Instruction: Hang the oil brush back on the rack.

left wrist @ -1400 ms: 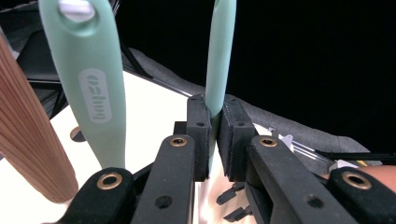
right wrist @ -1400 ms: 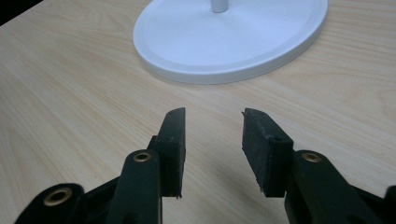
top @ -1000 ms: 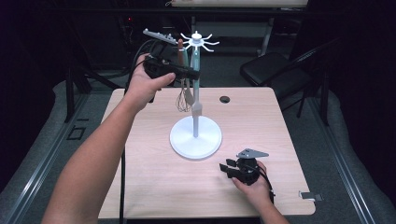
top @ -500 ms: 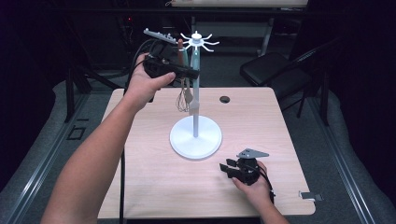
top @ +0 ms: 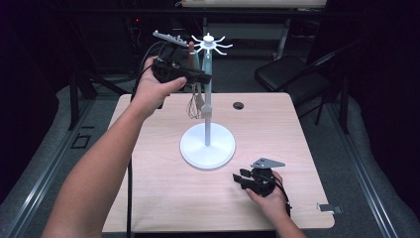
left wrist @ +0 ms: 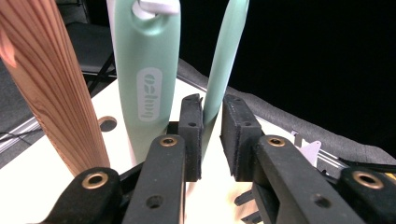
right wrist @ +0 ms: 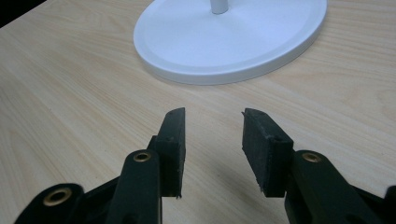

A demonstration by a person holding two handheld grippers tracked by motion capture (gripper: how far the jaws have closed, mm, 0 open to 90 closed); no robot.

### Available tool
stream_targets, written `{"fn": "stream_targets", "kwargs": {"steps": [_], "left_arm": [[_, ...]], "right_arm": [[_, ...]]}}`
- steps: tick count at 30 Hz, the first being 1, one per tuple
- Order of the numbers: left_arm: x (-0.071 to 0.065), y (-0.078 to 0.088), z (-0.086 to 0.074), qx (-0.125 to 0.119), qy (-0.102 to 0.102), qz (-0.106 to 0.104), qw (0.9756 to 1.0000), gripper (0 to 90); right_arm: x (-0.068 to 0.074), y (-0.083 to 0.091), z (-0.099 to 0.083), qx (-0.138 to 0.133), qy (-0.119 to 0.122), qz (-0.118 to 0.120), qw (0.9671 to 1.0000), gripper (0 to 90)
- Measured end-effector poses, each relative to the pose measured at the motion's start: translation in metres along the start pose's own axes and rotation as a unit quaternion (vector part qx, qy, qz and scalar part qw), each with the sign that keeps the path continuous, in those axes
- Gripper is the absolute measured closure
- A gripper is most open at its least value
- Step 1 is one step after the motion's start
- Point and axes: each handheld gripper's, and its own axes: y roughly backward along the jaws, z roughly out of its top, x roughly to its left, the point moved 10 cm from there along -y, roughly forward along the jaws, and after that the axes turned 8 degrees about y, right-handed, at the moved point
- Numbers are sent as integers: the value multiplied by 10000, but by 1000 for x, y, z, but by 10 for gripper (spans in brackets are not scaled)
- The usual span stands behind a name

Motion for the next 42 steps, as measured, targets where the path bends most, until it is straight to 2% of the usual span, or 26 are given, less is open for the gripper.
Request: {"fn": "stream_targets", "kwargs": {"steps": [8,14,21,26,31,35,37,40,42], "left_arm": [[-2,4,-4,55,-55,116,9999,723],[-7,10,-8,95,-129,105,9998,687],[-13,20,-13,51,-185,166,9997,671],[-11,28,-18,-5,-147,264,9995,645],[-5,32,-32,103,-171,446,9988,620],[5,33,-50,263,-142,630,9976,598],[12,34,-59,282,-78,694,9972,586],[21,35,-73,303,-85,813,9962,584],[25,36,-83,284,-64,795,9964,577]], "right_arm": [[1,-1,-1,28,25,10,10000,598],[0,-1,0,4,10,-14,10000,597],[-2,0,1,-14,-25,-22,10000,596],[-3,1,1,-42,-27,-39,10000,594],[-4,3,2,-80,-62,-50,9999,592],[-6,4,3,-89,-86,-64,9999,591],[-6,4,3,-134,-127,-53,9998,590],[-8,5,4,-140,-145,-83,9998,590],[-9,6,4,-177,-187,-96,9996,589]]}}
